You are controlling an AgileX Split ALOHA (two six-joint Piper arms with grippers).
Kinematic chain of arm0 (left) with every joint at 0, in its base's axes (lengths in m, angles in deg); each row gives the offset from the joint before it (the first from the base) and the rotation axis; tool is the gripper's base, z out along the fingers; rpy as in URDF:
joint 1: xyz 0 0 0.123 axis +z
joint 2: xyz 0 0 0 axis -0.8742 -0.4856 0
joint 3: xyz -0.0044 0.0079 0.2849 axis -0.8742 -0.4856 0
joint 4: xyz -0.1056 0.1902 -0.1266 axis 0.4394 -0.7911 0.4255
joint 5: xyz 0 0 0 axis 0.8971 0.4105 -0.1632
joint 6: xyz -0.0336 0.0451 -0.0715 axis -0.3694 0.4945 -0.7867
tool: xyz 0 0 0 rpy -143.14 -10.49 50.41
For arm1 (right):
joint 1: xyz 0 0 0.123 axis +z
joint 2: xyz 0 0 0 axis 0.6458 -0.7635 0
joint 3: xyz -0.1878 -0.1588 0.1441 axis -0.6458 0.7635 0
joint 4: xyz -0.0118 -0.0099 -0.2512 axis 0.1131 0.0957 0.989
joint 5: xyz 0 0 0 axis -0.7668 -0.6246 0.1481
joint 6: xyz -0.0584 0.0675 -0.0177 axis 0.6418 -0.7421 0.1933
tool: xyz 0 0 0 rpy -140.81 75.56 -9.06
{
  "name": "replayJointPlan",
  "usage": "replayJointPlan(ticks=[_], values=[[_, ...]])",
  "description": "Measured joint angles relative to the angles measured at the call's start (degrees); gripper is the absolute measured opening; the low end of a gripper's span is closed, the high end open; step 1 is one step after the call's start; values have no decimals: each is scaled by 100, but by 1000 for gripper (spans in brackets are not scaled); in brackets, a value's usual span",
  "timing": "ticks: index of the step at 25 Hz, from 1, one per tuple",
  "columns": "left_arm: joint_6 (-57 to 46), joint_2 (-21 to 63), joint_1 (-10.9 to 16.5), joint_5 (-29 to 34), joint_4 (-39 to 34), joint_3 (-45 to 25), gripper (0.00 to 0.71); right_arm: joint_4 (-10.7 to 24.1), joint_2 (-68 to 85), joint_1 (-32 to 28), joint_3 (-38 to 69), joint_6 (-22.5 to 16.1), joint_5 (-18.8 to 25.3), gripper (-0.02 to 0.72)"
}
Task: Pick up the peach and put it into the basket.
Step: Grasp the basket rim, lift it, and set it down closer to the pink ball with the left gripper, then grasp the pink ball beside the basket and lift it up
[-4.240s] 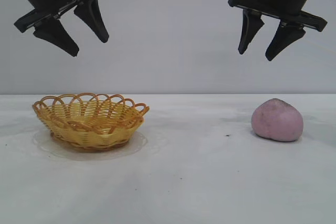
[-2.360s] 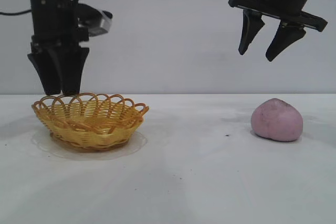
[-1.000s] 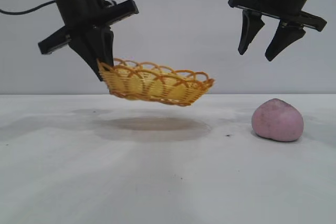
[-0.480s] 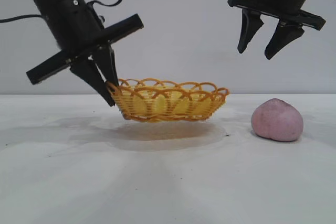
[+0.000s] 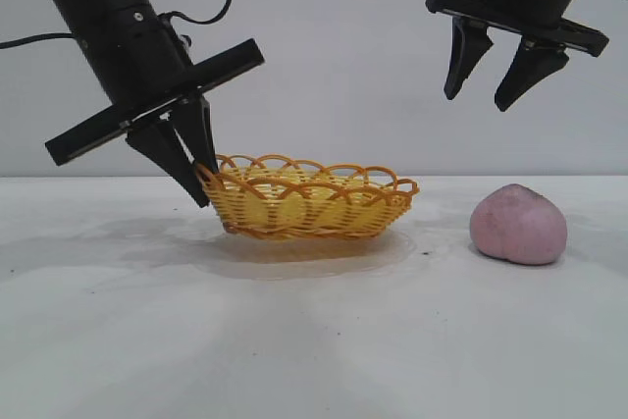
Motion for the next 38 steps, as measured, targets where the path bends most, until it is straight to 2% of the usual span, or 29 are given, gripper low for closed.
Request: replayJointPlan(ticks=[7, 9, 14, 16, 21, 23, 24, 25, 35, 38], values=[[203, 0, 0, 0, -10, 0, 47, 0, 0, 0, 0, 0, 0, 370], [204, 0, 0, 0, -10, 0, 118, 0, 0, 0, 0, 0, 0, 370], [204, 0, 0, 10, -10, 0, 370, 0, 0, 0, 0, 0, 0, 370], [226, 0, 0, 44, -10, 0, 440, 0, 0, 0, 0, 0, 0, 370], [358, 173, 14, 280, -433, 0, 440, 0, 0, 0, 0, 0, 0, 370], [358, 367, 86, 355, -871, 0, 440, 0, 0, 0, 0, 0, 0, 370], [358, 489, 114, 365, -1167, 0, 480, 0, 0, 0, 0, 0, 0, 370], [358, 612, 146, 365, -1387, 0, 461, 0, 0, 0, 0, 0, 0, 370], [120, 878, 247, 1124, -4270, 386, 461, 0, 0, 0, 0, 0, 47, 370], [-33, 878, 348, 1322, -4623, 399, 461, 0, 0, 0, 0, 0, 47, 370]])
